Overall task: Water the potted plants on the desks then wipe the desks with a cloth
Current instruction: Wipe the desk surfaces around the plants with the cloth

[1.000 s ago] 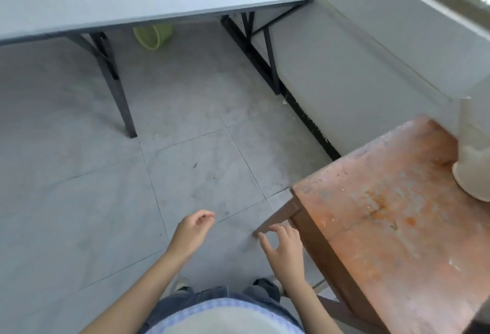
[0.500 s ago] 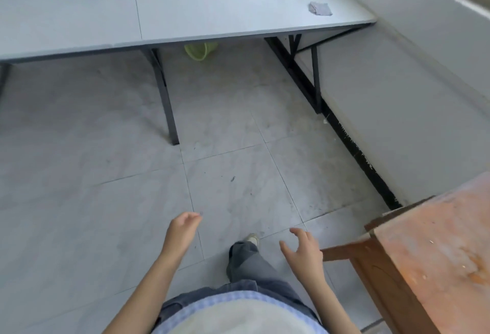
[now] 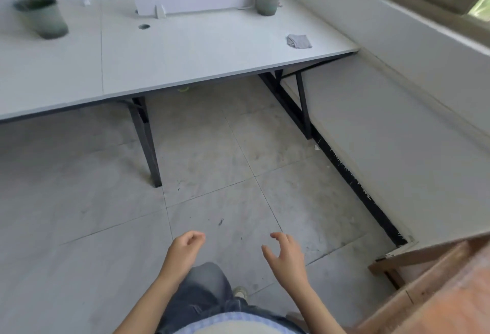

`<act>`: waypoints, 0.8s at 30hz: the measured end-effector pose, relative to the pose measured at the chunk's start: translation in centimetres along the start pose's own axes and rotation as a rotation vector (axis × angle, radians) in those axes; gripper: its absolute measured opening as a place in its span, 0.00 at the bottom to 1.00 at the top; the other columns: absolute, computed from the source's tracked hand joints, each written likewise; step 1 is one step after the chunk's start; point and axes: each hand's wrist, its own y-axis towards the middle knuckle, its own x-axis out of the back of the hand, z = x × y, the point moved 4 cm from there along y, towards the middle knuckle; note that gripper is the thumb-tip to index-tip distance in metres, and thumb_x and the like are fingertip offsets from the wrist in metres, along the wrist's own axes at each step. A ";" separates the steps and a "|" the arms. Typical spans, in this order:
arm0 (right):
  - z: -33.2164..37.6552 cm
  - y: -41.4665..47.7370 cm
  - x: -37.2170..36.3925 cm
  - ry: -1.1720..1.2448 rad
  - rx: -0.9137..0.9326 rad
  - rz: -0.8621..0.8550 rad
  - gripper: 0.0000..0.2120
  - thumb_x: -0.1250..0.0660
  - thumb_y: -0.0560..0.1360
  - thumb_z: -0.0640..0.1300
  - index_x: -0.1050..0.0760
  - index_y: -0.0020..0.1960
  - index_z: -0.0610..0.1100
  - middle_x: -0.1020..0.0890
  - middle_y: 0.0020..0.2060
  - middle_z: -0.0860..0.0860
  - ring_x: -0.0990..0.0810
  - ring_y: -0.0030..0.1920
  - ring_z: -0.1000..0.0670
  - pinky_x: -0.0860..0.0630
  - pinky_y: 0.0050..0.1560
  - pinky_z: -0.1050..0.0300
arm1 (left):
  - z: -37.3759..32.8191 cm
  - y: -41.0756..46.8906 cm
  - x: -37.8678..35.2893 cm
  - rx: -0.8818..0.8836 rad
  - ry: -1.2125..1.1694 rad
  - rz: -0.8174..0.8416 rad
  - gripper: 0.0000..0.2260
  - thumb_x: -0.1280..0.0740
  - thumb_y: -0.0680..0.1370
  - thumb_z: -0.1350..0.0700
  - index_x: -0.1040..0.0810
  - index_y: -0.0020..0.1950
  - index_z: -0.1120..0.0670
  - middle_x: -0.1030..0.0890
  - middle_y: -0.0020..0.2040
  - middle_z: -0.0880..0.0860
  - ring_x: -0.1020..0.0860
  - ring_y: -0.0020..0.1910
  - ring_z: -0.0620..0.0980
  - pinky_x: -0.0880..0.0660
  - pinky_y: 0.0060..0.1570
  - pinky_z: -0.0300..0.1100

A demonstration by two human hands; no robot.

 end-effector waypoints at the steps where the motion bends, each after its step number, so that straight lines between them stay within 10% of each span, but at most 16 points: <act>1: -0.2 0.6 0.1 0.001 -0.012 0.008 0.19 0.41 0.77 0.52 0.33 0.66 0.47 0.28 0.64 0.52 0.32 0.66 0.51 0.37 0.66 0.53 | -0.2 0.8 -0.2 0.021 -0.014 0.007 0.07 0.38 0.77 0.60 0.22 0.42 0.57 0.23 0.39 0.51 0.27 0.43 0.48 0.33 0.42 0.41; 24: 3.6 25.5 11.7 -0.078 -0.296 -0.198 0.18 0.42 0.77 0.51 0.32 0.66 0.47 0.29 0.65 0.52 0.35 0.67 0.51 0.38 0.63 0.56 | -21.4 28.5 -8.9 0.060 -0.023 0.326 0.08 0.39 0.78 0.58 0.23 0.42 0.55 0.21 0.44 0.52 0.23 0.47 0.52 0.31 0.50 0.45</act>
